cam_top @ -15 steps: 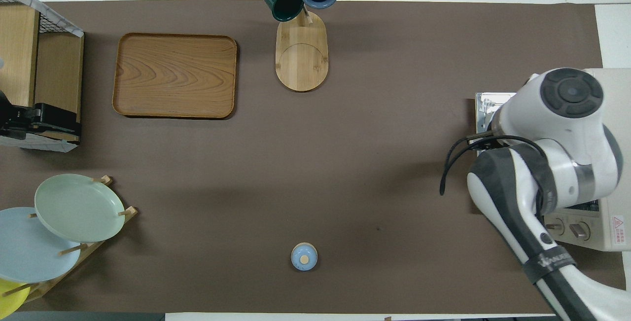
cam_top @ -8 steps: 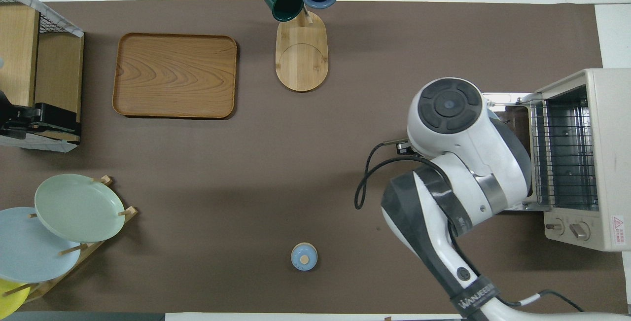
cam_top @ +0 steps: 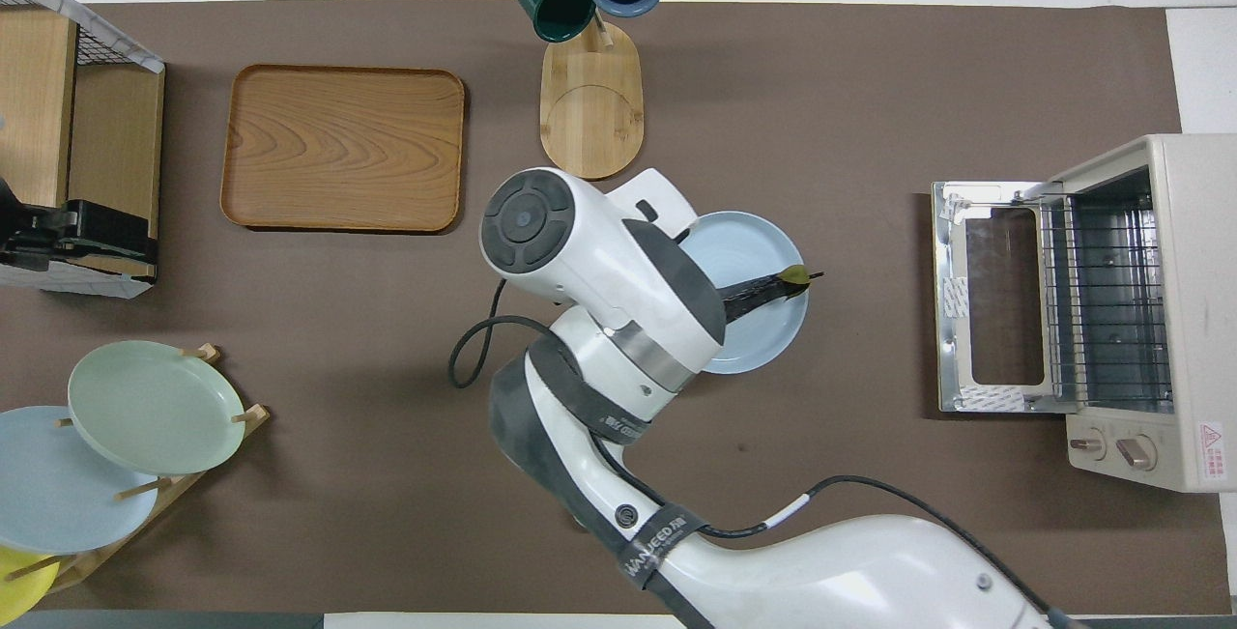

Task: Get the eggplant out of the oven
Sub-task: 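Carry the eggplant over the pale blue plate and lower it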

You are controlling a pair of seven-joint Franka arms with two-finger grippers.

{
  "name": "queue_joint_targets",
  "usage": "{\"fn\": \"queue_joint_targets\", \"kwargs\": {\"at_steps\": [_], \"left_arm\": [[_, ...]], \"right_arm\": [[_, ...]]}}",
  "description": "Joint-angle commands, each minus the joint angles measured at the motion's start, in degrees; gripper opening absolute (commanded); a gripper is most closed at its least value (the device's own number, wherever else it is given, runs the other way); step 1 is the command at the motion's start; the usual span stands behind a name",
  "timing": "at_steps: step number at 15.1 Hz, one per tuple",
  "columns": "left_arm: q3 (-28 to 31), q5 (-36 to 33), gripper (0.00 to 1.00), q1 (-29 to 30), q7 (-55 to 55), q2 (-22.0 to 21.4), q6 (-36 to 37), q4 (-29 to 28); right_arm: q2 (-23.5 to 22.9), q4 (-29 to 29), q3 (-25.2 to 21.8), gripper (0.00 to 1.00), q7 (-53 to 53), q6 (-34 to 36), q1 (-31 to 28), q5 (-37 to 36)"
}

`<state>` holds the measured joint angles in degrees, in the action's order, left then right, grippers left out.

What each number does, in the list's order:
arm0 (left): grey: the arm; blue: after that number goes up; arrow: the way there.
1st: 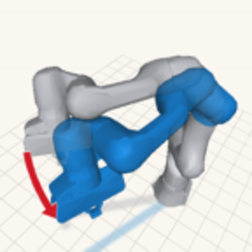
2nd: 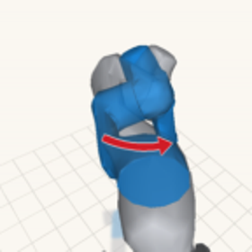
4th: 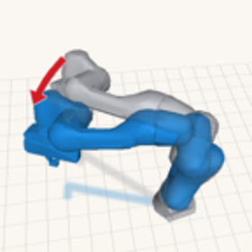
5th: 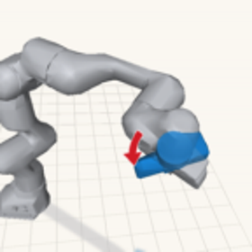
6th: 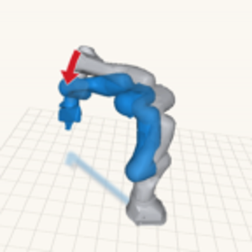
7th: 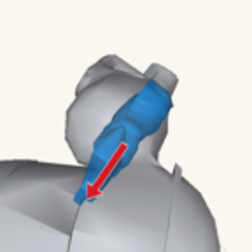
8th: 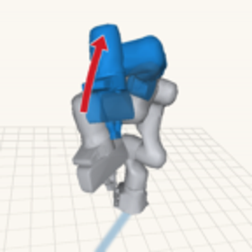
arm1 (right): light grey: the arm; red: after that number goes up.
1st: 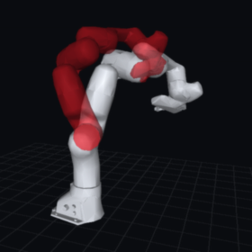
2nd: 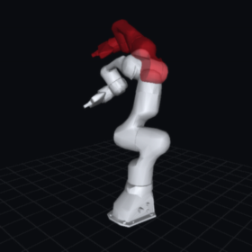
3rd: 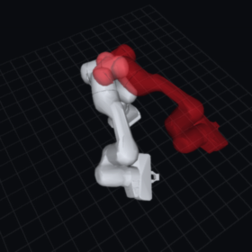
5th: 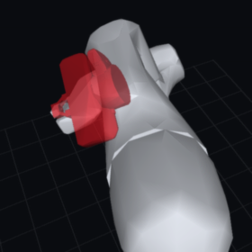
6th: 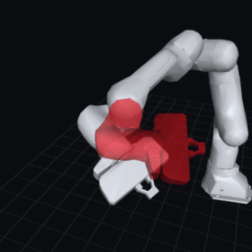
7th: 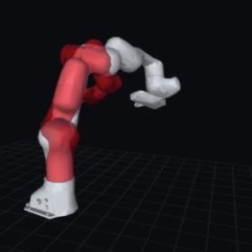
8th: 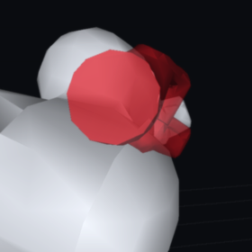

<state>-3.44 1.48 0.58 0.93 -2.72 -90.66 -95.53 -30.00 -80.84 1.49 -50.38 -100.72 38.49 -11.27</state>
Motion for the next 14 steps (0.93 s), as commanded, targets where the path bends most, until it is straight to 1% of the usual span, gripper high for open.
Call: {"fn": "queue_joint_targets", "kwargs": {"at_steps": [1,3,4,6,8,10,13,14], "left_arm": [[-0.5,-0.9,1.00,0.9,0.0,-0.2,-0.8,0.3],[-0.5,-0.9,1.00,1.0,0.2,-0.2,-1.1,0.3],[-0.5,-0.9,1.00,1.0,0.1,-0.2,-1.2,0.2],[-0.5,-0.9,1.00,0.9,0.2,-0.2,-1.6,0.2],[-0.5,-0.9,1.00,0.9,0.2,-0.2,-1.9,0.0],[-0.5,-0.9,1.00,0.9,0.2,-0.2,-2.1,-0.2],[-0.5,-0.9,1.00,0.9,0.4,-0.2,-2.1,-0.2],[-0.5,-0.9,1.00,0.9,0.4,-0.2,-2.2,-0.2]], "right_arm": [[-2.9,6.7,1.8,0.00,-2.4,0.9,-0.8,3.3],[-3.3,7.0,2.7,0.00,-6.4,0.4,1.0,3.5],[-3.4,7.0,2.7,0.00,-8.0,-1.1,1.6,3.7],[-3.5,6.7,2.7,0.00,-8.5,-3.9,1.5,5.9],[-3.9,5.7,2.8,0.00,-8.6,-6.9,2.3,6.5],[-7.9,6.2,2.7,0.00,-10.3,-7.0,6.4,5.6],[-8.4,6.1,2.6,0.00,-10.3,-7.5,6.2,5.6],[-8.4,6.0,2.6,0.00,-10.3,-9.5,5.7,6.3]]}}
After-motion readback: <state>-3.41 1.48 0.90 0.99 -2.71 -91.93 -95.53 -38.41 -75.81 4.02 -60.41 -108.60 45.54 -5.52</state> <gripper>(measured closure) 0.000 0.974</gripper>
